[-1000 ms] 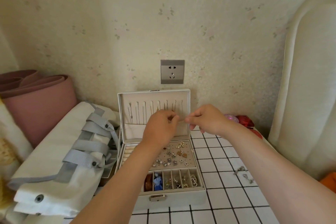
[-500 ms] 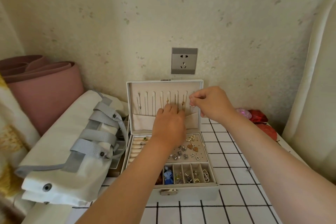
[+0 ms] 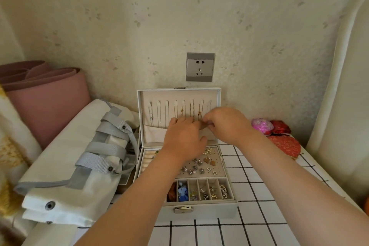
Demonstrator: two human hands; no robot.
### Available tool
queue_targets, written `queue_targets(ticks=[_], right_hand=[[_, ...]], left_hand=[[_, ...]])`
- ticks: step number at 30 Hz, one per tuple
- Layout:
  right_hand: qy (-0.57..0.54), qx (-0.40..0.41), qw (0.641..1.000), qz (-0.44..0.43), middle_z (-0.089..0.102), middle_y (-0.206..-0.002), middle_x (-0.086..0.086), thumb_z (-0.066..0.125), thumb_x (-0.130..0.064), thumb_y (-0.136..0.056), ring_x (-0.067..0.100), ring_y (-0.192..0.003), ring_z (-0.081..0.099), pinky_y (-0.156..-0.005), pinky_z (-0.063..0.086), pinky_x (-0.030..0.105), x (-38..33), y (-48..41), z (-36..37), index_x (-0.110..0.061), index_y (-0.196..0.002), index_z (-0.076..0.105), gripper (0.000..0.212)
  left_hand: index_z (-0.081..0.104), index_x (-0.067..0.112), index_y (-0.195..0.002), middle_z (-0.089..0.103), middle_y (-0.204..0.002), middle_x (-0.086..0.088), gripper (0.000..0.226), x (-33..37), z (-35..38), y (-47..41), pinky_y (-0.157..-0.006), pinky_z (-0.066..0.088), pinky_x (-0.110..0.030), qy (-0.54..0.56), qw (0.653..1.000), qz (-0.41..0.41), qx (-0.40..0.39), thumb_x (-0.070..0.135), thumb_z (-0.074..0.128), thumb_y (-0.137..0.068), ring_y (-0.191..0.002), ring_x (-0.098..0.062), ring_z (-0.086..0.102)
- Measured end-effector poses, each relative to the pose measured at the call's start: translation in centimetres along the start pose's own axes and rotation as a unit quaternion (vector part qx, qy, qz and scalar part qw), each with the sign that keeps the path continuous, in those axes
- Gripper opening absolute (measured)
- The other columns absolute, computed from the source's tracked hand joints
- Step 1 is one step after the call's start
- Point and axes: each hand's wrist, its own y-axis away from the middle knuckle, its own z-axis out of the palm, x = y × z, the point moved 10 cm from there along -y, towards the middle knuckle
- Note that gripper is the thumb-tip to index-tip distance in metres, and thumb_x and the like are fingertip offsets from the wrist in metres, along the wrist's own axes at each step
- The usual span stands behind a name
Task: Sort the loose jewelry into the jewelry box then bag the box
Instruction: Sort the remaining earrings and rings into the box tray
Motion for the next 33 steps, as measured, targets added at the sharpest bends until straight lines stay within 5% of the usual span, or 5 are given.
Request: queue_targets(ticks=[10, 17, 20, 28, 33], right_hand=[[-0.202, -0.001, 0.975, 0.093, 0.071, -0.098, -0.011, 0.071, -0.016, -0.089, 0.008, -0.096, 0.065, -0.091, 0.052, 0.032, 3.6, 2.9, -1.6, -0.028, -0.107, 0.075, 0.022], [-0.203, -0.040, 0.964, 0.165, 0.069, -0.092, -0.012, 0.073, -0.024, -0.088, 0.000, -0.088, 0.063, -0.084, 0.049, 0.016, 8.2, 8.5, -2.1, -0.027, -0.103, 0.076, 0.015], [-0.175, -0.074, 0.965, 0.179, 0.064, -0.086, -0.015, 0.074, -0.022, -0.087, -0.005, -0.077, 0.056, -0.068, 0.039, 0.002, 9.9, 11.7, -1.2, -0.024, -0.102, 0.077, 0.015], [-0.162, -0.165, 0.944, 0.235, 0.071, -0.103, -0.010, 0.069, -0.018, -0.089, 0.009, -0.097, 0.065, -0.091, 0.054, 0.031, 14.1, 19.3, 3.4, -0.028, -0.107, 0.076, 0.021], [-0.147, -0.195, 0.943, 0.224, 0.070, -0.098, -0.009, 0.062, -0.023, -0.093, 0.011, -0.089, 0.064, -0.079, 0.051, 0.028, 14.2, 20.2, 4.9, -0.031, -0.118, 0.071, 0.028]], left_hand=[[0.062, 0.020, -0.121, 0.062, -0.115, -0.001, 0.041, 0.6, -1.0, 0.4, -0.097, 0.035, -0.039, -0.040, 0.999, -0.023, -0.026, 0.044, 0.043, -0.093, -0.112, -0.022, 0.050], [0.061, 0.023, -0.129, 0.064, -0.120, 0.001, 0.039, 7.0, -1.3, 0.4, -0.096, 0.045, -0.038, 0.077, 0.997, 0.016, -0.016, 0.038, 0.049, -0.095, -0.111, -0.020, 0.056], [0.063, 0.025, -0.125, 0.067, -0.112, 0.005, 0.035, 10.3, 0.9, 0.5, -0.091, 0.049, -0.034, 0.115, 0.991, 0.028, -0.067, 0.036, 0.051, -0.095, -0.106, -0.017, 0.059], [0.072, 0.032, -0.108, 0.069, -0.104, 0.007, 0.026, 17.7, 7.2, 1.8, -0.084, 0.054, -0.038, 0.108, 0.968, 0.092, -0.207, 0.031, 0.051, -0.092, -0.097, -0.018, 0.062], [0.068, 0.035, -0.119, 0.066, -0.112, 0.007, 0.029, 19.1, 9.0, 2.6, -0.086, 0.051, -0.035, 0.084, 0.960, 0.133, -0.233, 0.031, 0.052, -0.095, -0.105, -0.016, 0.059]])
